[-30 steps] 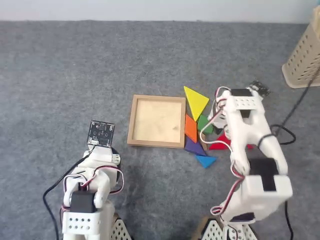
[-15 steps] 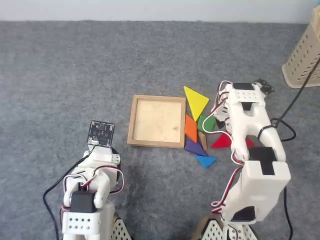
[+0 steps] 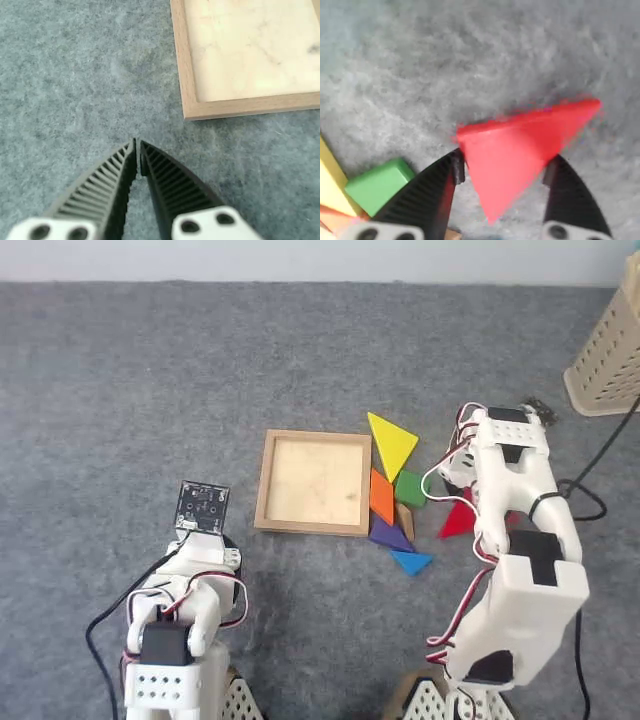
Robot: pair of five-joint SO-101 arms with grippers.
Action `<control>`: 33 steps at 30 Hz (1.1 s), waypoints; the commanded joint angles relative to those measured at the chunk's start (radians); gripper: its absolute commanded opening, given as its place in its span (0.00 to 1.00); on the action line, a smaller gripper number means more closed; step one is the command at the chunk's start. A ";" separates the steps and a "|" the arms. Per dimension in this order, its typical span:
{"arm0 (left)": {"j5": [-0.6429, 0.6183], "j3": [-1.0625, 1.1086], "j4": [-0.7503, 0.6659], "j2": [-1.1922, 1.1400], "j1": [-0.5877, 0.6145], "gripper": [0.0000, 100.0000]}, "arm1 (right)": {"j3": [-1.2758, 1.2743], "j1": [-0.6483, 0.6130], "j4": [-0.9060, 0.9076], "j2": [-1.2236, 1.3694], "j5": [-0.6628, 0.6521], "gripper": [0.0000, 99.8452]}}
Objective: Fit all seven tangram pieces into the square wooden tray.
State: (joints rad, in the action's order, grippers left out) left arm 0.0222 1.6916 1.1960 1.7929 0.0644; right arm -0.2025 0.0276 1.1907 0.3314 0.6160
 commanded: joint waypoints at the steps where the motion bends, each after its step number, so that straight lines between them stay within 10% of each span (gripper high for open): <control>1: -0.009 -0.005 0.005 0.003 0.005 0.01 | 0.046 0.016 -0.019 -0.027 -0.229 0.14; 10: -0.009 -0.005 0.005 0.003 0.005 0.01 | 0.041 -0.008 -0.071 -0.022 -0.664 0.07; 33: -0.009 -0.005 0.005 0.003 0.005 0.01 | 0.391 -0.064 0.139 0.028 -0.505 0.22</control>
State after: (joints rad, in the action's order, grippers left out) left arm 0.0222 1.6916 1.1960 1.7929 0.0644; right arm 0.0875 -0.0092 1.3149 0.3590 0.0990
